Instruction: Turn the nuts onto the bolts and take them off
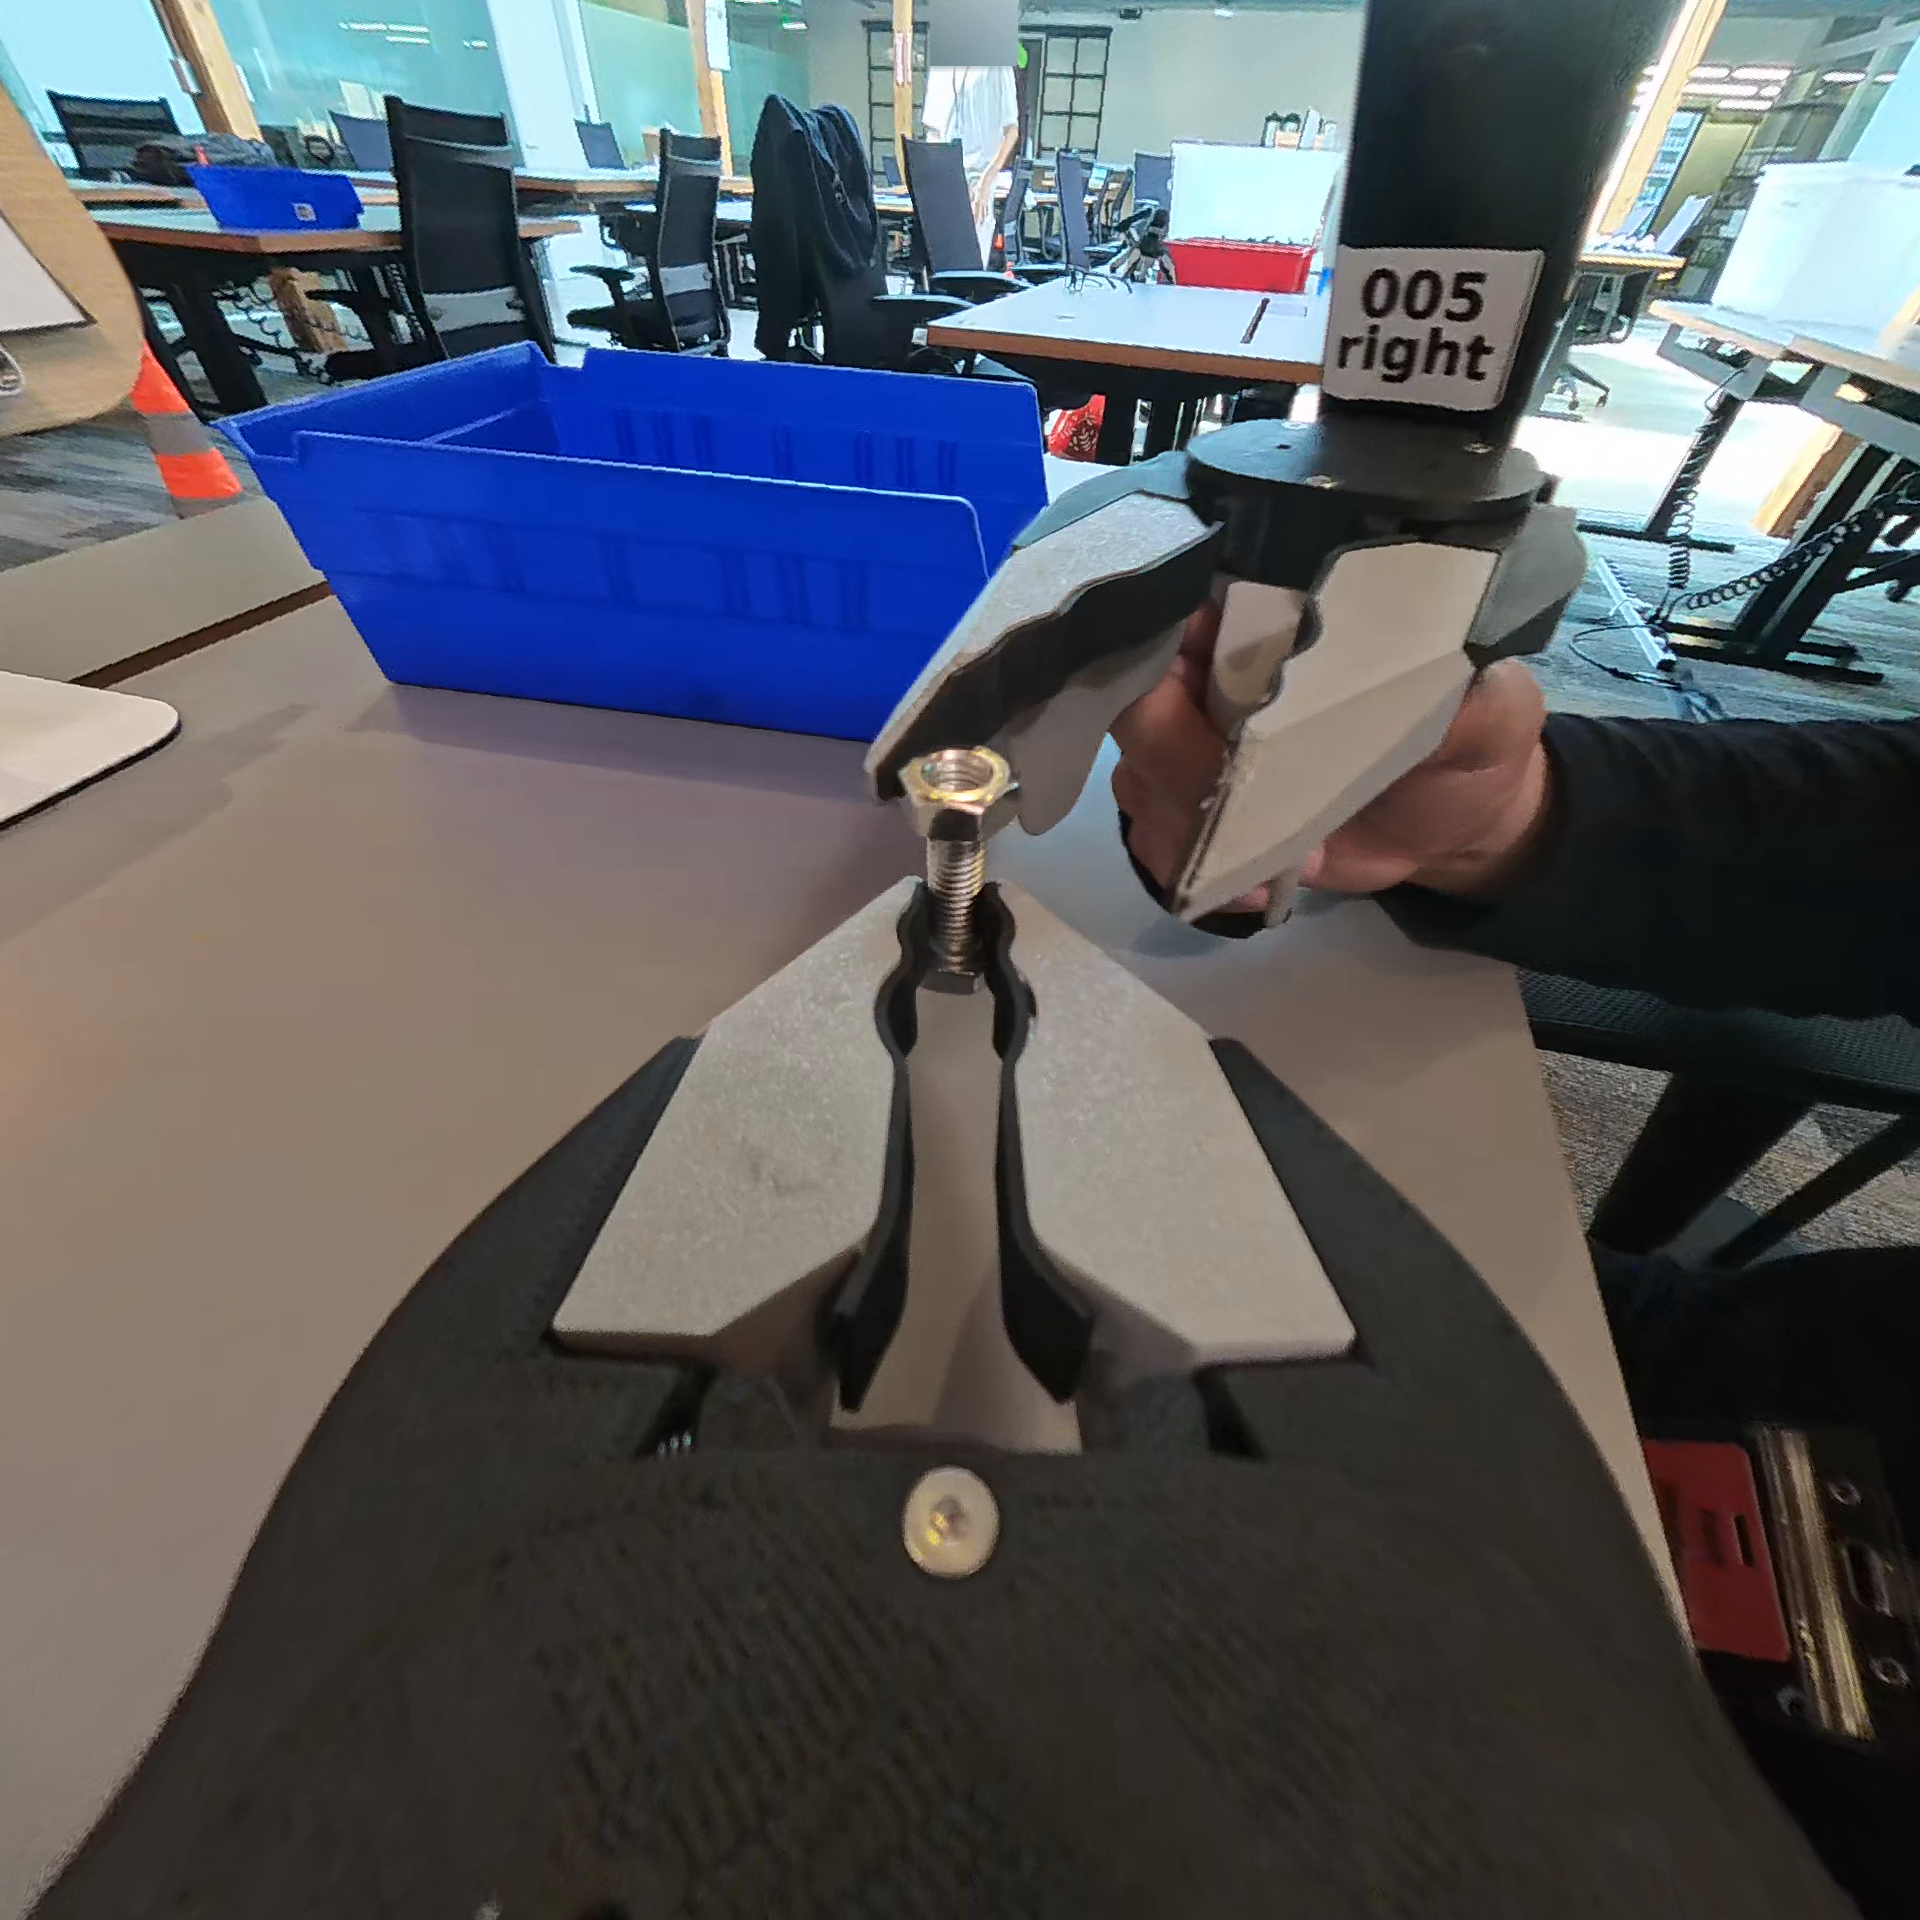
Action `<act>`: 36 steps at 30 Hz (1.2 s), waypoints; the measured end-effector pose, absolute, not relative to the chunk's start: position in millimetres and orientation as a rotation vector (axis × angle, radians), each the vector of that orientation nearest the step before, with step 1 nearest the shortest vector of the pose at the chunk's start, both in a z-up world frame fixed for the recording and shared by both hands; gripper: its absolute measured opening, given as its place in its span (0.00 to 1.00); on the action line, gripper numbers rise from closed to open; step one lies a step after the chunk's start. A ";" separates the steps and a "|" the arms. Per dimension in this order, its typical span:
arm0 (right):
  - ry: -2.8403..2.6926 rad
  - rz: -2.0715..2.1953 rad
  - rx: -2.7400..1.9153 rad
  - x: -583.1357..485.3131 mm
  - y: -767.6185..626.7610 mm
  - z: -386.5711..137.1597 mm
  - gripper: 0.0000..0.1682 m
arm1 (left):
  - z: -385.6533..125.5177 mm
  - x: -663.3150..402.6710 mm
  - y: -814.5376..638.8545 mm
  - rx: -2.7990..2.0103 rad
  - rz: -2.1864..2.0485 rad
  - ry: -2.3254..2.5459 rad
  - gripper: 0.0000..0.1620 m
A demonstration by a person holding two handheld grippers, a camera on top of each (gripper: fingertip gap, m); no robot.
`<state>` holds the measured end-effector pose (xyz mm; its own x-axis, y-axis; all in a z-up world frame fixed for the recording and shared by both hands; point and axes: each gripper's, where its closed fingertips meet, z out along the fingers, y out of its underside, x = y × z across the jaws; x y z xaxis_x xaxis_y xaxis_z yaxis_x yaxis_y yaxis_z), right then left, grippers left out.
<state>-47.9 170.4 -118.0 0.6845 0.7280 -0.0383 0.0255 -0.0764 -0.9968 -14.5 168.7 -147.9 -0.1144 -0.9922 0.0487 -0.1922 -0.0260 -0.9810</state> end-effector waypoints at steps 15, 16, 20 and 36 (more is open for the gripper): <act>-0.589 0.725 -1.583 -47.9 176.3 -119.6 0.34 | -150.6 -14.5 171.8 -1.347 -1.215 1.420 0.04; -0.616 0.731 -1.585 -51.5 173.0 -121.0 0.31 | -150.6 -14.3 173.4 -1.354 -1.209 1.411 0.03; -0.623 0.708 -1.563 -45.6 167.7 -118.8 0.17 | -147.7 -15.7 186.8 -1.398 -1.205 1.324 0.04; -0.582 0.798 -1.573 -48.8 170.7 -117.6 0.32 | -145.4 -15.0 190.8 -1.418 -1.203 1.273 0.04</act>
